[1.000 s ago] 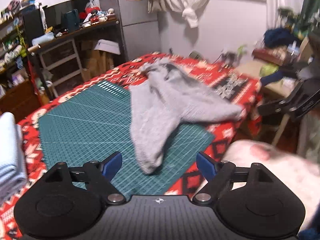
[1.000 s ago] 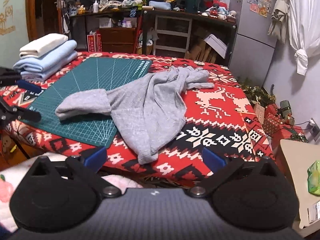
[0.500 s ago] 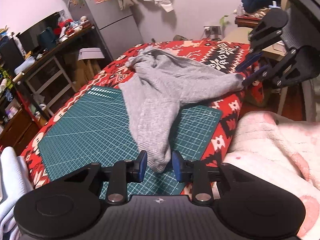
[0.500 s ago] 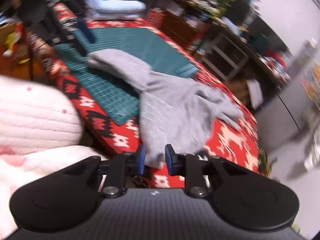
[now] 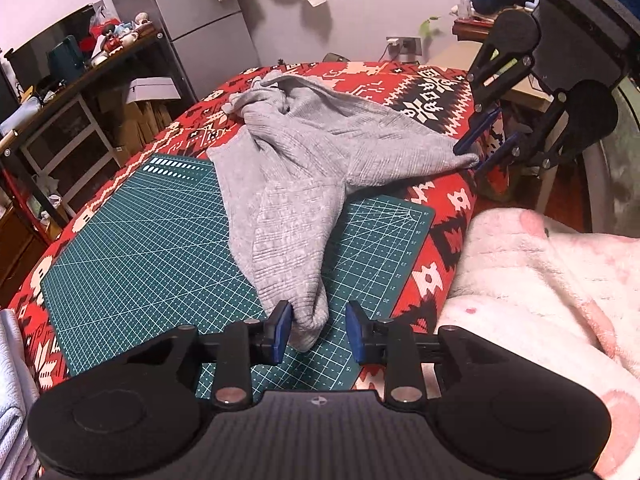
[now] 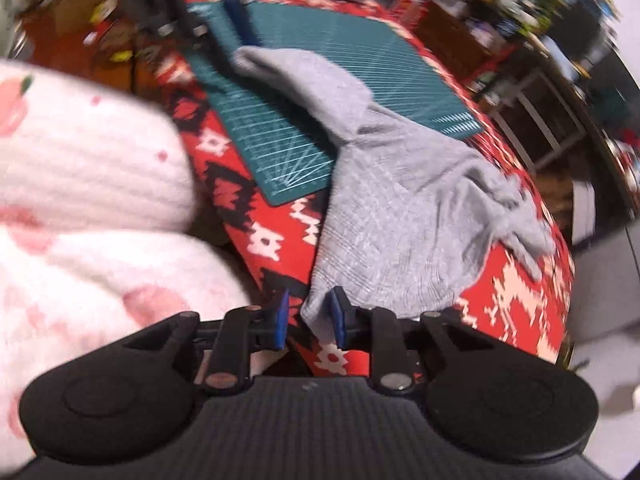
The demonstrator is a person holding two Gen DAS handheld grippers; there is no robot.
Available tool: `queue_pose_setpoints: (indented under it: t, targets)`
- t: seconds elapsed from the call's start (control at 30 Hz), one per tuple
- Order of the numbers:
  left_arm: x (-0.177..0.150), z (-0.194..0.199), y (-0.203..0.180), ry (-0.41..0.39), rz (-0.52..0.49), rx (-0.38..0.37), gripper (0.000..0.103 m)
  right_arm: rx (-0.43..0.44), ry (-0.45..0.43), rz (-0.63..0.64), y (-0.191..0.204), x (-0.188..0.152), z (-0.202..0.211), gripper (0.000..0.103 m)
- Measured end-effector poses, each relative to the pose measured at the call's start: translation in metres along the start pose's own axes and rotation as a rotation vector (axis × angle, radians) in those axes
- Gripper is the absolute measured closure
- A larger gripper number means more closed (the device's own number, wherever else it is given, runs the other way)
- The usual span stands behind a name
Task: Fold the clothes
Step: 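Drag the grey shirt onto the green mat with both grippers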
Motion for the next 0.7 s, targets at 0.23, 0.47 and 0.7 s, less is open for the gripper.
queue_pose_setpoints:
  t: [0.23,0.47,0.7]
  targets:
    - [-0.002,0.002,-0.003,-0.002,-0.041,-0.003,0.074,0.011,0.068,0.13,0.0,-0.002,0.0,0.08]
    - [-0.005,0.0,-0.008,-0.005,-0.07,0.003,0.074,-0.024,0.078,0.196,0.008,-0.002,-0.003,0.08]
    - [-0.006,-0.005,-0.013,-0.03,-0.127,0.088,0.074,-0.078,-0.009,-0.001,-0.005,-0.001,0.005,0.093]
Point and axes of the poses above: each gripper's, at about its wrist camera, not at the fingertips, and z roughly against the way its jaws point, y to its left, x to its top, the point moved 3 cm from there along -z, roughly the way its jaws point, and after that the axes turned 10 degrees about x, right-handed, at the moved point
